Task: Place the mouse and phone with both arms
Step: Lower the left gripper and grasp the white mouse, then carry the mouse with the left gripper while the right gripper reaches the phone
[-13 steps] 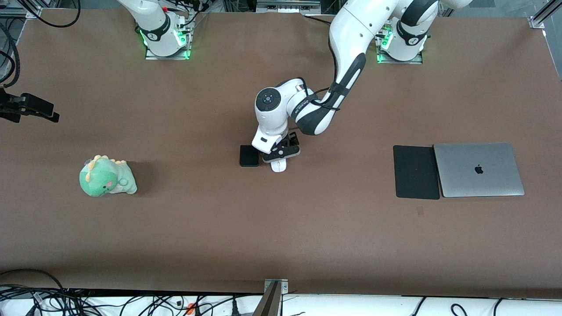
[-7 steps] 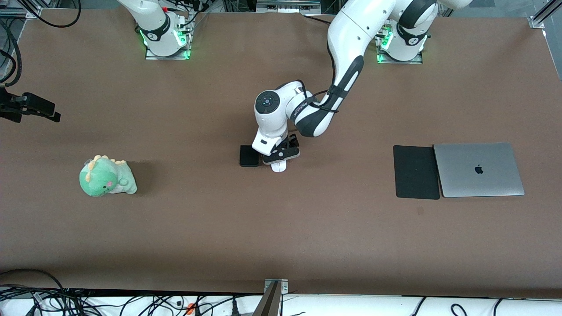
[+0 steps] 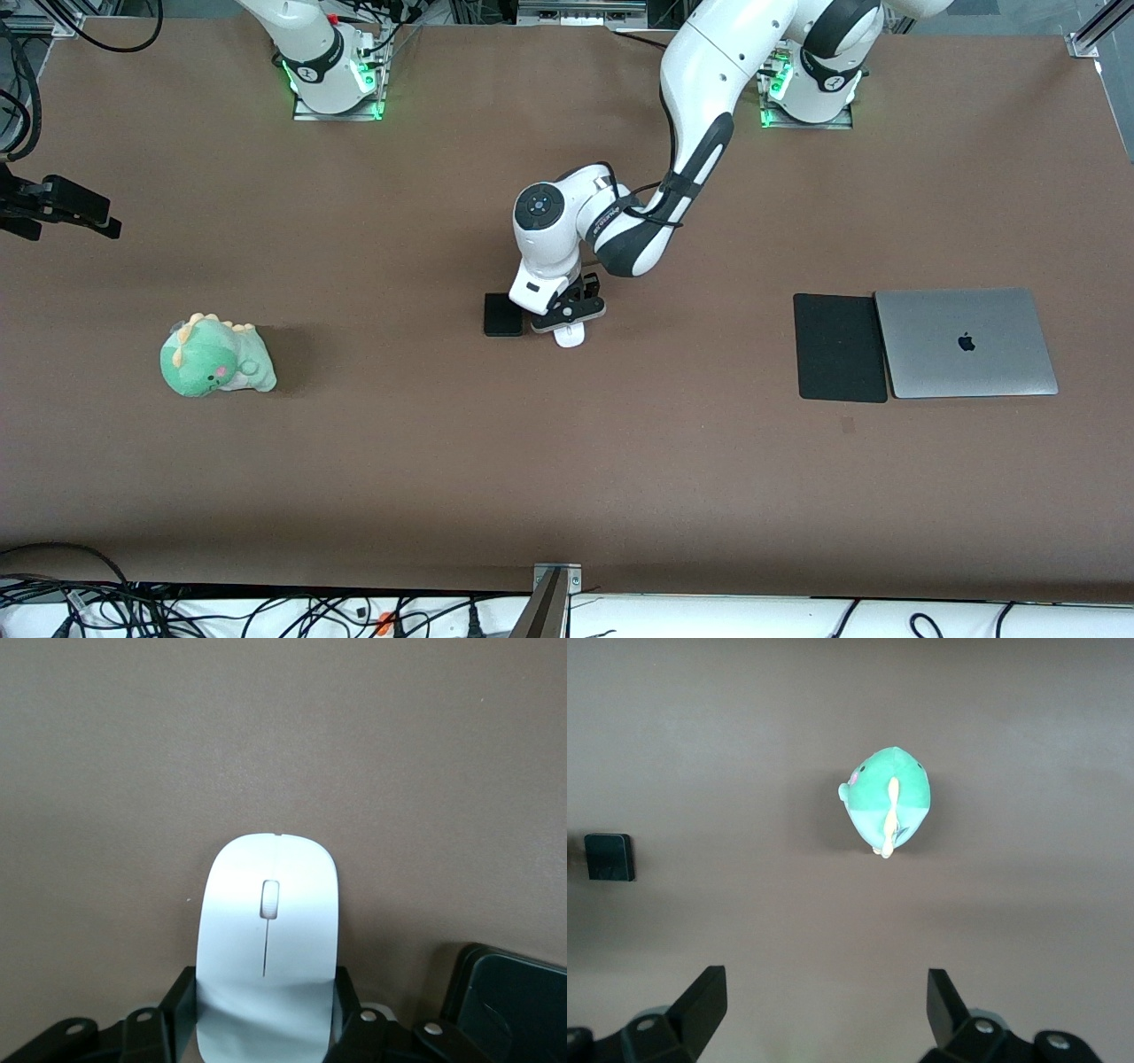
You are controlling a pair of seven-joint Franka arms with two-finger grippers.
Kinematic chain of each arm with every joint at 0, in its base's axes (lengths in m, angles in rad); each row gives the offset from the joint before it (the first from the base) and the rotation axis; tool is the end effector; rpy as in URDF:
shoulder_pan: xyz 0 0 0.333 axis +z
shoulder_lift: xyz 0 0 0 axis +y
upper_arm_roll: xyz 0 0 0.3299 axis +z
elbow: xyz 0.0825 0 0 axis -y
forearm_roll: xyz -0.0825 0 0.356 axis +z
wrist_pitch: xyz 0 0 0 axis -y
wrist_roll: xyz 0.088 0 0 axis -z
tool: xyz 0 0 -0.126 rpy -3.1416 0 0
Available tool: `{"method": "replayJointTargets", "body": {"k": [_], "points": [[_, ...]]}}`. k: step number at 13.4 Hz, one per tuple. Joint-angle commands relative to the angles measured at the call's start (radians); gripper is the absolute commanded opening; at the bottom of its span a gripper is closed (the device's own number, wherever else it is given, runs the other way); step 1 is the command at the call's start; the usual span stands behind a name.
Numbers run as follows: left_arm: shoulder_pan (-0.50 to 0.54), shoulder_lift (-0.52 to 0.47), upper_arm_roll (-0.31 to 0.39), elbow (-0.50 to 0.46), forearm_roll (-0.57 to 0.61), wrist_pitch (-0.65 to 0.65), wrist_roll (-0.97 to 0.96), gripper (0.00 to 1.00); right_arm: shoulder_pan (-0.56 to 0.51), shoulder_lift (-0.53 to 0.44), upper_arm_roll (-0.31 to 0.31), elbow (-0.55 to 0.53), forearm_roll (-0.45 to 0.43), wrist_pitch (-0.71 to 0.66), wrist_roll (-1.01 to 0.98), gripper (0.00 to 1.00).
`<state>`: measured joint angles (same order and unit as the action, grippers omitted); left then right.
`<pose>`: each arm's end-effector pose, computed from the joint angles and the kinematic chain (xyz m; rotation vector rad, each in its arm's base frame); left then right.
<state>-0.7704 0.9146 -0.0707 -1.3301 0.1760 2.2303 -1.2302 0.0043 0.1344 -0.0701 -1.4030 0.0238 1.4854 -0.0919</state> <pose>0.5000 -0.5294 0.1852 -3.0519 -0.4730 -0.1005 0.5594 -0.0307 0.6130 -3.1219 -0.0436 0.0787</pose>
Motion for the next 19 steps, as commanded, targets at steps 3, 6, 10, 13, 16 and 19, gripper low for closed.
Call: {"method": "replayJointTargets", "body": {"k": [3, 6, 10, 13, 16, 19], "points": [[0.031, -0.003, 0.018, 0.019, 0.028, -0.024, -0.011, 0.48, 0.0, -0.015, 0.006, 0.001, -0.01, -0.051, -0.006, 1.0], [0.115, -0.066, 0.025, 0.017, 0.028, -0.084, 0.033, 0.49, 0.0, -0.016, 0.007, 0.001, -0.008, -0.054, -0.006, 1.0], [0.29, -0.183, 0.023, -0.029, 0.026, -0.21, 0.208, 0.52, 0.015, -0.009, 0.056, -0.005, -0.002, -0.051, 0.032, 1.0], [0.449, -0.276, 0.009, -0.113, 0.019, -0.209, 0.401, 0.52, 0.095, 0.008, 0.072, -0.01, -0.002, -0.037, 0.157, 1.0], [0.594, -0.351, 0.008, -0.202, 0.013, -0.199, 0.636, 0.52, 0.219, 0.03, 0.072, -0.01, -0.002, 0.009, 0.279, 1.0], [0.7, -0.42, 0.006, -0.303, 0.01, -0.173, 0.826, 0.52, 0.318, 0.069, 0.073, -0.01, 0.002, 0.094, 0.302, 1.0]]}}
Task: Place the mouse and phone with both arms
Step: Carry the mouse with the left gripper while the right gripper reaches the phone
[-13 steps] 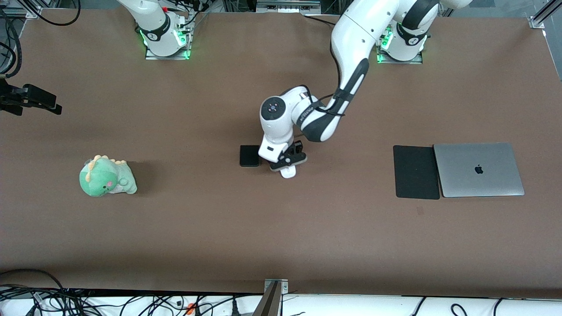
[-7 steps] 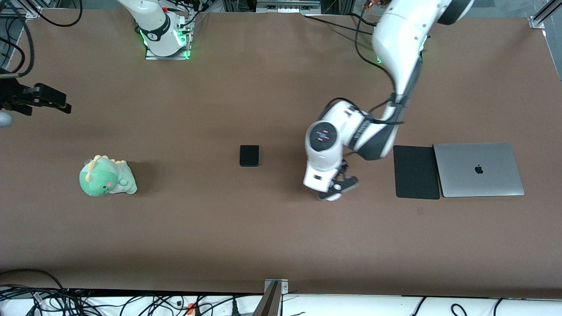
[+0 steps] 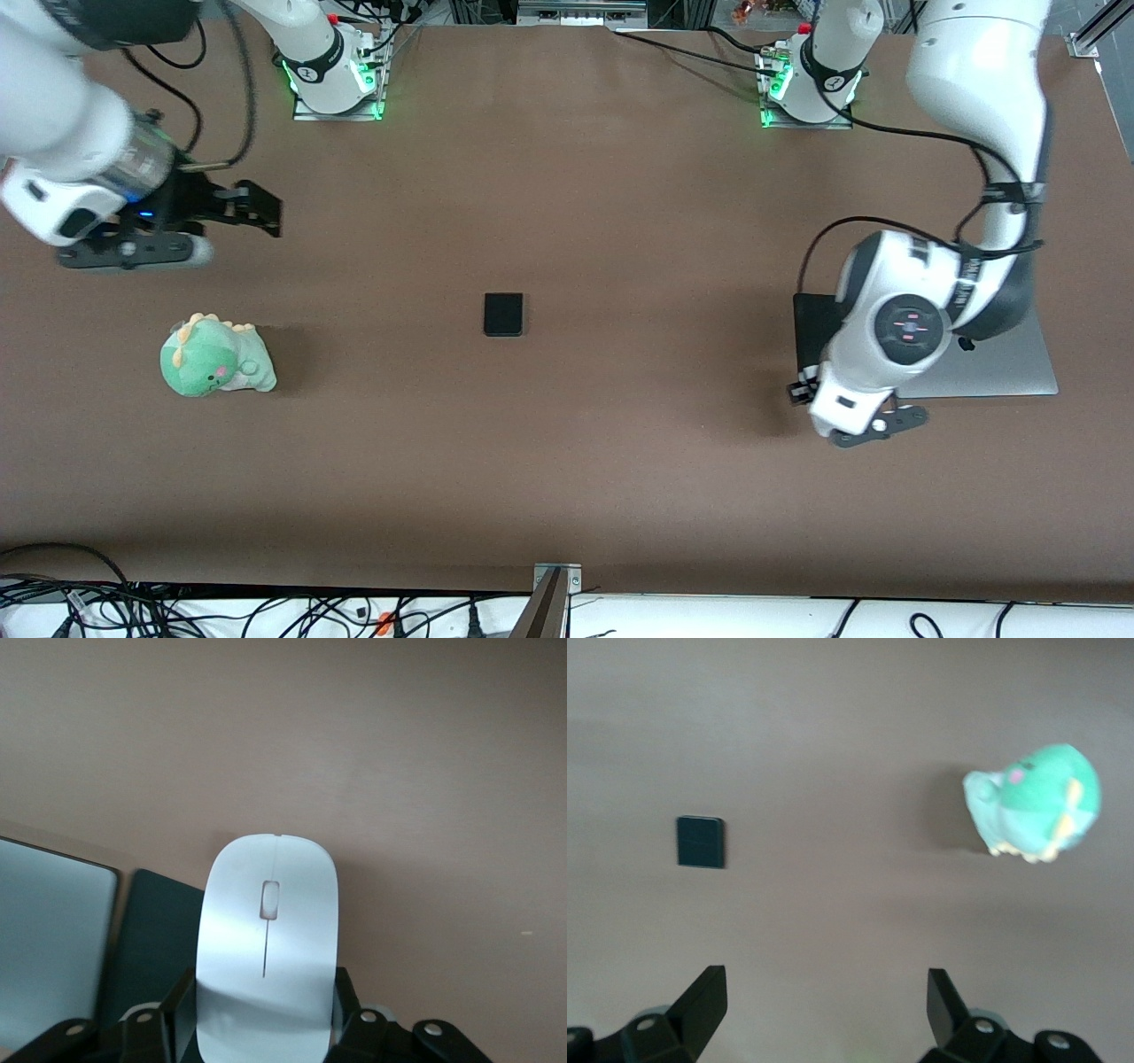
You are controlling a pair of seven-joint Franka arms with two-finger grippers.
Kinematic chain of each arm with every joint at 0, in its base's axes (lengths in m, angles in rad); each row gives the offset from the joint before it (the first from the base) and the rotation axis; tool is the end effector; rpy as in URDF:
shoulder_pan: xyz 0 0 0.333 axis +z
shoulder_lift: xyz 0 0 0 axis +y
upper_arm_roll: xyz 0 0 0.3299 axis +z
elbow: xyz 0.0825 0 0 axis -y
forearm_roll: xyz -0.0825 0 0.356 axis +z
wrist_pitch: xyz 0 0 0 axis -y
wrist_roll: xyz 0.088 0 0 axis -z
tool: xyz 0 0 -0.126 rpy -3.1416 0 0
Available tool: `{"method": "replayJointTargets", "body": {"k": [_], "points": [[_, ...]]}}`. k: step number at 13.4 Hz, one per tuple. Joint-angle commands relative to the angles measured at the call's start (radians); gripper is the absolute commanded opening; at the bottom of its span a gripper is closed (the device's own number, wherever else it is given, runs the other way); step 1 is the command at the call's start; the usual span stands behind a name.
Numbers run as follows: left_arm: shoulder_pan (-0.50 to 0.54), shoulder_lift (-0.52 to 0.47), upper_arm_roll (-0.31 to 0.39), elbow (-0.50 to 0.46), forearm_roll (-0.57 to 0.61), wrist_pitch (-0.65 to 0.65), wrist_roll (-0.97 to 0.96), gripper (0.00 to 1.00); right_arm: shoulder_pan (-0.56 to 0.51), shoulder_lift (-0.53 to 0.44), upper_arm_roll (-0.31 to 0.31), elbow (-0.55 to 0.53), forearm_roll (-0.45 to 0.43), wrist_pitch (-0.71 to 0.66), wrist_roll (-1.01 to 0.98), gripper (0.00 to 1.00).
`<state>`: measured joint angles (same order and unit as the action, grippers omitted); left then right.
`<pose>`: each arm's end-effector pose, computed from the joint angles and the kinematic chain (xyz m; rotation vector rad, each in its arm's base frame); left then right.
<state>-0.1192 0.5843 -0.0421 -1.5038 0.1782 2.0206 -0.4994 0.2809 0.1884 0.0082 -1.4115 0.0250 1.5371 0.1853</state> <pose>0.6748 -0.0916 0.3277 -2.9673 -0.3900 0.0288 0.5561 0.1683 0.5825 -3.1246 -0.1622 0.1053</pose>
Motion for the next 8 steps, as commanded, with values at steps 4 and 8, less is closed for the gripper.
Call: {"method": "replayJointTargets", "body": {"k": [4, 8], "points": [[0.119, -0.244, -0.022, -0.545, 0.007, 0.399, 0.237, 0.52, 0.162, 0.104, -0.005, -0.003, 0.072, 0.214, 0.257, 1.0], [0.136, -0.25, -0.022, -0.685, 0.009, 0.513, 0.32, 0.53, 0.248, 0.239, -0.007, -0.029, 0.059, 0.384, 0.43, 1.0]]}}
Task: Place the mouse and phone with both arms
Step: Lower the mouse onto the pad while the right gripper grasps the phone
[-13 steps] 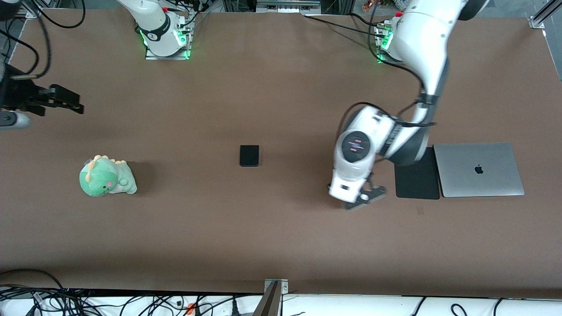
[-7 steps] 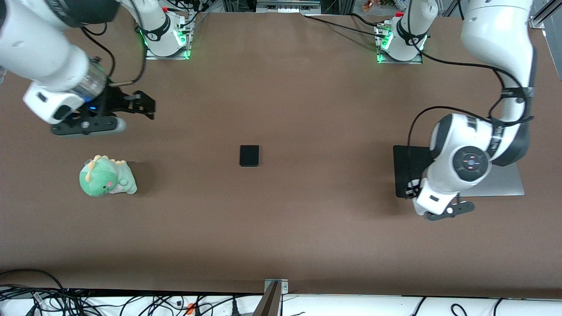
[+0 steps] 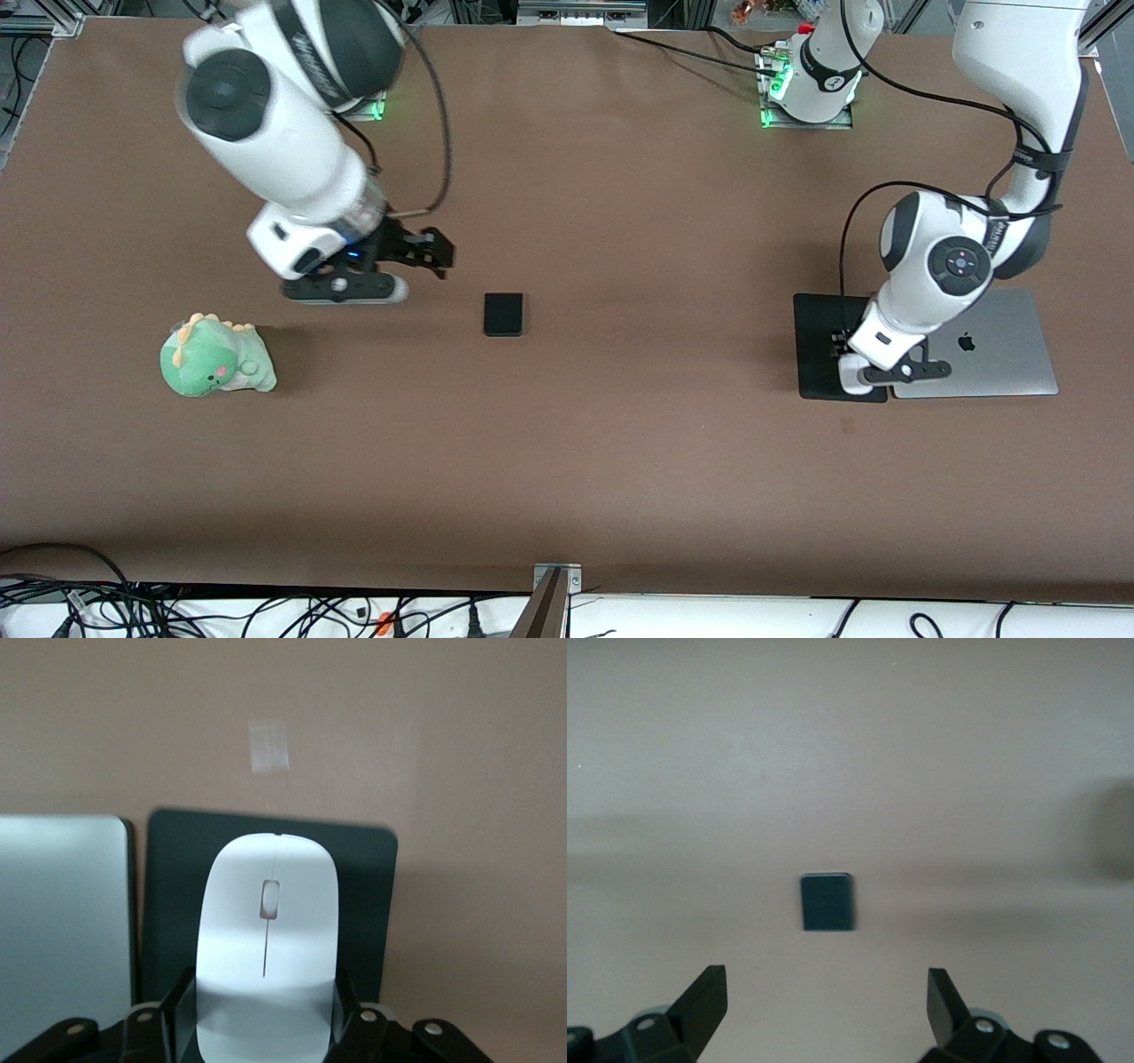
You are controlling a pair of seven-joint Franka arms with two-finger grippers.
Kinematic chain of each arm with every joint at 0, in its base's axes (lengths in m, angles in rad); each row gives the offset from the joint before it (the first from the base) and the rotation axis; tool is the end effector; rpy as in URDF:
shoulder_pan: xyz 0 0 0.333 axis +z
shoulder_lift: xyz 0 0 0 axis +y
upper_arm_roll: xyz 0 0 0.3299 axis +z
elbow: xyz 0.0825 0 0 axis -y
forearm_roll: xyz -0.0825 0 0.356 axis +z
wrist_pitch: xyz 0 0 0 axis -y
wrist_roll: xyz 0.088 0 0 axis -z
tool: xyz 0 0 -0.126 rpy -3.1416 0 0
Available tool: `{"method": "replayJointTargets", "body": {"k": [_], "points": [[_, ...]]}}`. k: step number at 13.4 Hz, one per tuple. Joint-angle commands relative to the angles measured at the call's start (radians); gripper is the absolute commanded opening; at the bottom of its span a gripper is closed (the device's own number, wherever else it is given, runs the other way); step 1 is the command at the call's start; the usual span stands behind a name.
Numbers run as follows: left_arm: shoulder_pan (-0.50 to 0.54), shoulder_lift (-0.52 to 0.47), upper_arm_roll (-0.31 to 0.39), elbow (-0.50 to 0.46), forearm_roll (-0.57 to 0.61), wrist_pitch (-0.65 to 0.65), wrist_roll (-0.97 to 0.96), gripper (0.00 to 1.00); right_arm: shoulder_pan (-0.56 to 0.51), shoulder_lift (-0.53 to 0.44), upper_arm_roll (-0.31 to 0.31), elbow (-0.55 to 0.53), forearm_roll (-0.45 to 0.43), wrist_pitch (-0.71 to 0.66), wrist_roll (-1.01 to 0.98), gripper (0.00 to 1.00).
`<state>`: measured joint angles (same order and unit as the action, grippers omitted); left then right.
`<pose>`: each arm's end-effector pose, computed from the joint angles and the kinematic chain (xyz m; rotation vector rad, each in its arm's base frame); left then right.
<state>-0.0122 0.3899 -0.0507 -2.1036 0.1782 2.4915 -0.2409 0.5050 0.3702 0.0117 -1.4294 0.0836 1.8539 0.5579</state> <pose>0.5692 -0.0342 0.2469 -3.0535 -0.0607 -0.0199 0.5674 0.3303 0.4896 -3.0392 0.0962 -0.0047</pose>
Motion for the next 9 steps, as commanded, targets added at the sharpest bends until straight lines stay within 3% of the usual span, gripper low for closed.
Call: {"method": "replayJointTargets", "body": {"k": [1, 6, 8, 9], "points": [[0.043, -0.052, -0.014, -0.11, 0.009, 0.081, 0.078, 0.53, 0.038, 0.088, -0.012, -0.037, -0.005, 0.121, 0.069, 1.0], [0.06, 0.027, -0.012, -0.122, 0.012, 0.194, 0.083, 0.56, 0.067, 0.156, -0.015, -0.235, -0.008, 0.382, 0.141, 1.0], [0.06, 0.03, -0.012, -0.122, 0.012, 0.198, 0.083, 0.58, 0.098, 0.215, -0.018, -0.264, -0.057, 0.47, 0.241, 1.0], [0.06, 0.03, -0.012, -0.121, 0.012, 0.196, 0.083, 0.65, 0.115, 0.24, -0.018, -0.26, -0.095, 0.49, 0.279, 1.0]]}}
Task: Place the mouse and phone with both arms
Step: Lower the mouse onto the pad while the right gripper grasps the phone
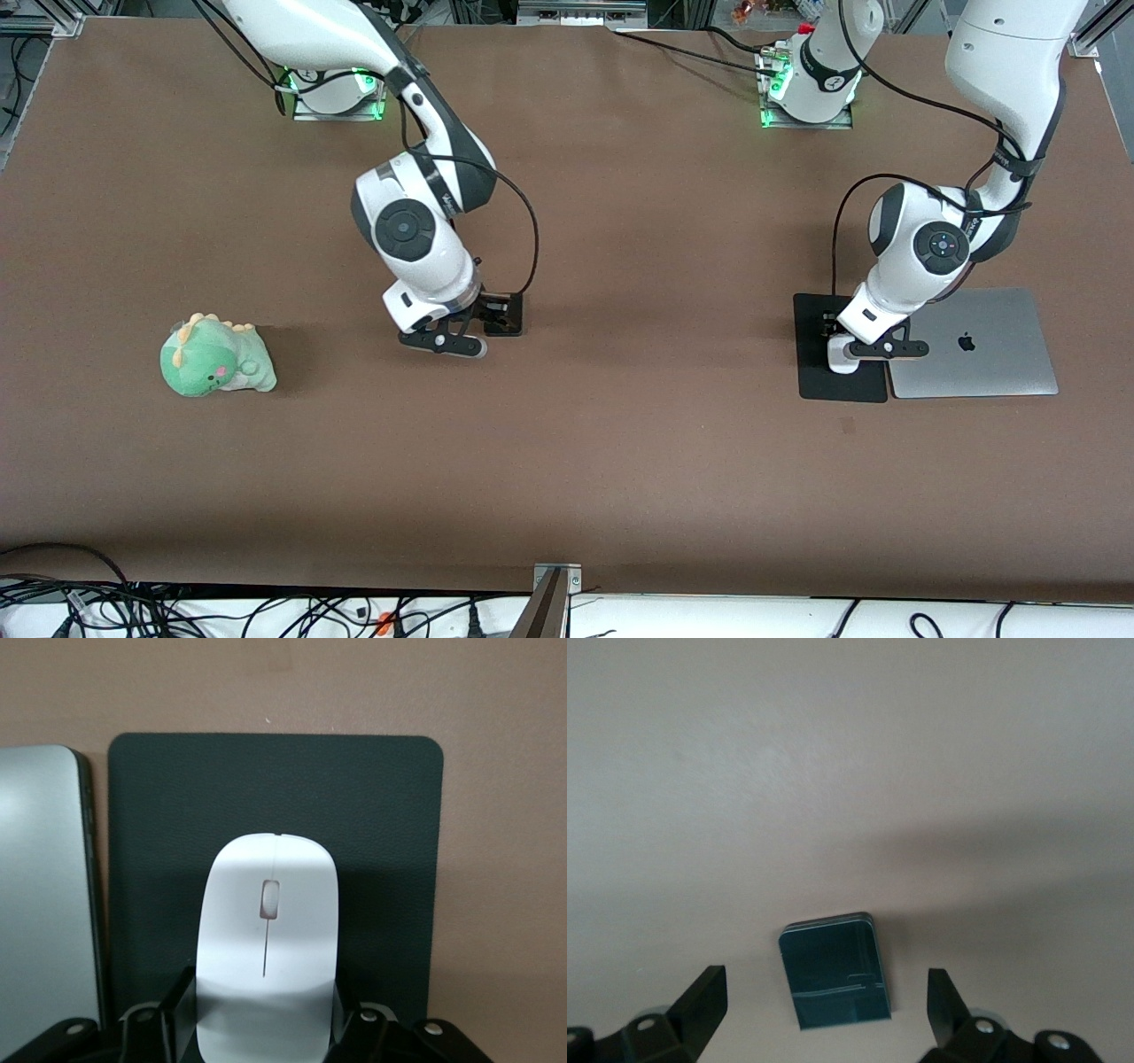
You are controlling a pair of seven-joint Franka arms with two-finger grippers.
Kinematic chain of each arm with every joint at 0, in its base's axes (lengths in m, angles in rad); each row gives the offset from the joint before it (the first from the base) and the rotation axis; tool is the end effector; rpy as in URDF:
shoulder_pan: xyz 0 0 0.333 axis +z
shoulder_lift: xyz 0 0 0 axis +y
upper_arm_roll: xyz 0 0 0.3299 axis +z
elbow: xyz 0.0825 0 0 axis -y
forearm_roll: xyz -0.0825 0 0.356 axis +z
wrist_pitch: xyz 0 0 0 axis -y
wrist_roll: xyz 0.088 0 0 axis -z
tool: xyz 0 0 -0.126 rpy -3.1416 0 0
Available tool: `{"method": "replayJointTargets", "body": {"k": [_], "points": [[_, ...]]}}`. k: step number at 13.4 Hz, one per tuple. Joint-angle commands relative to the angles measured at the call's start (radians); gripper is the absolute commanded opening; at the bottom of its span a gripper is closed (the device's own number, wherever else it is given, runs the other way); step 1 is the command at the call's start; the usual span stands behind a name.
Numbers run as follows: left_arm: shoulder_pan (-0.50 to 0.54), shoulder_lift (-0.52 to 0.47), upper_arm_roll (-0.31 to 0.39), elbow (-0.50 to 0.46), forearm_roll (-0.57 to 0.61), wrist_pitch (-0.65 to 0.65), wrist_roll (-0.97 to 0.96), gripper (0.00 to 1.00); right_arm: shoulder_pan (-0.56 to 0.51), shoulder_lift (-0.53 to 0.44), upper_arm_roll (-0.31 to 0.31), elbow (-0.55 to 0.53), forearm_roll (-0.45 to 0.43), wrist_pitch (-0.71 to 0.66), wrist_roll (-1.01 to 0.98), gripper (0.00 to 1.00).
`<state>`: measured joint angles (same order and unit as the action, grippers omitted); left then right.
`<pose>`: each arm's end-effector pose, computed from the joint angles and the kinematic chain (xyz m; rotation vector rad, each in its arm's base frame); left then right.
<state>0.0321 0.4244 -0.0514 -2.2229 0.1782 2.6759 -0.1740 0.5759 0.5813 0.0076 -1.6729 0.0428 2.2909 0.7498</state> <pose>0.5437 -0.0147 0.2022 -3.0831 -0.0023 -0.0559 0.5593 0.3704 0.2799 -3.0752 0.3012 -0.0093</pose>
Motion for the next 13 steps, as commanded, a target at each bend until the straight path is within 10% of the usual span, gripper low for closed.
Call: {"method": "replayJointTargets", "body": {"k": [1, 2, 6, 13], "points": [[0.015, -0.009, -0.011, 0.0, 0.012, 0.009, 0.016, 0.84, 0.059, 0.053, -0.014, -0.016, -0.093, 0.077, 0.123, 1.0], [0.017, -0.018, -0.01, 0.005, 0.012, 0.001, 0.017, 1.0, 0.068, 0.073, -0.014, -0.018, -0.124, 0.087, 0.128, 1.0], [0.026, -0.082, -0.013, 0.038, 0.014, -0.023, 0.013, 1.0, 0.087, 0.124, -0.014, -0.019, -0.182, 0.136, 0.129, 1.0], [0.055, -0.219, -0.013, 0.284, -0.091, -0.452, 0.121, 1.0, 0.09, 0.144, -0.014, -0.024, -0.213, 0.154, 0.125, 1.0]]}}
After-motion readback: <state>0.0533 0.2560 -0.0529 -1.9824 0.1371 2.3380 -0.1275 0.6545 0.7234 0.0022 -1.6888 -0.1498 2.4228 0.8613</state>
